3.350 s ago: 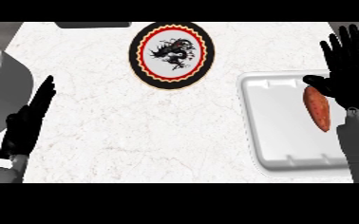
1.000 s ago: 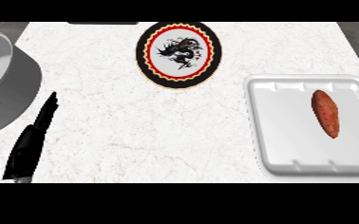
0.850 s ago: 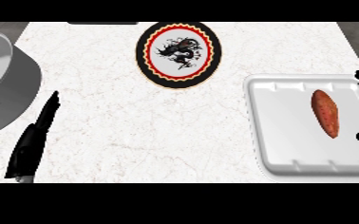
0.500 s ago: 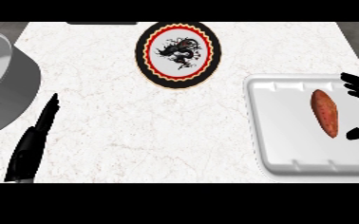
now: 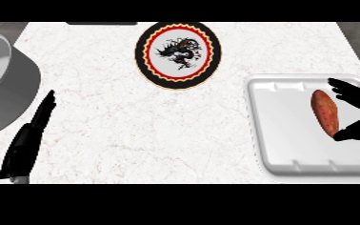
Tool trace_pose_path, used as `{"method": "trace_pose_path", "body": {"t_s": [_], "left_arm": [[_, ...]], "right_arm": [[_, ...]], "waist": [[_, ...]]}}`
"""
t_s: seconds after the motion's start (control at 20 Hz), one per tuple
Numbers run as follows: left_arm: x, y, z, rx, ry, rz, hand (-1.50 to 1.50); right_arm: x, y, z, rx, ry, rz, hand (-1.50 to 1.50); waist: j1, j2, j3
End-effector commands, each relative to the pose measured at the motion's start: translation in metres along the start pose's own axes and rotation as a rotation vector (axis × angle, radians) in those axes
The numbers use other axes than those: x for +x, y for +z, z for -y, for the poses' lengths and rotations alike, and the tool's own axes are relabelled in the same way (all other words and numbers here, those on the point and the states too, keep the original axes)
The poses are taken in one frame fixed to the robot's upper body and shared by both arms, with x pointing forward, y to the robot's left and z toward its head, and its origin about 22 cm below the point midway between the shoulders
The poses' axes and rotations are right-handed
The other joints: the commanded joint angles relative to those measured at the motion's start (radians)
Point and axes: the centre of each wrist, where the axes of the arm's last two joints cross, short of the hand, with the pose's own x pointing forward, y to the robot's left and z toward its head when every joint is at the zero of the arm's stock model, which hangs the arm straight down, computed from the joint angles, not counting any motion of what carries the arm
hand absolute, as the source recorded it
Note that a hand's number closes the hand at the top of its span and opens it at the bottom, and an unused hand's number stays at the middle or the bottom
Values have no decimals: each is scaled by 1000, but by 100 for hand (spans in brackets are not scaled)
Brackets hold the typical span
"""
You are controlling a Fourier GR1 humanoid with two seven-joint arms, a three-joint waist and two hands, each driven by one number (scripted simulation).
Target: Pick the sweet potato from the tray and place it in the plate
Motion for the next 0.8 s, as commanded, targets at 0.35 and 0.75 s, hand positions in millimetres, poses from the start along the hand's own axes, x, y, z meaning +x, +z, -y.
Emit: {"method": "trace_pose_path", "body": {"t_s": [0.35, 0.75], "left_arm": [[-9, 6, -5, 0, 1, -5, 0], [-3, -6, 13, -5, 3, 13, 0]], "right_arm": [[-15, -15, -9, -10, -28, 76, 150], [32, -36, -24, -129, 197, 54, 150]], "waist": [[3, 1, 0], [7, 5, -1]]}}
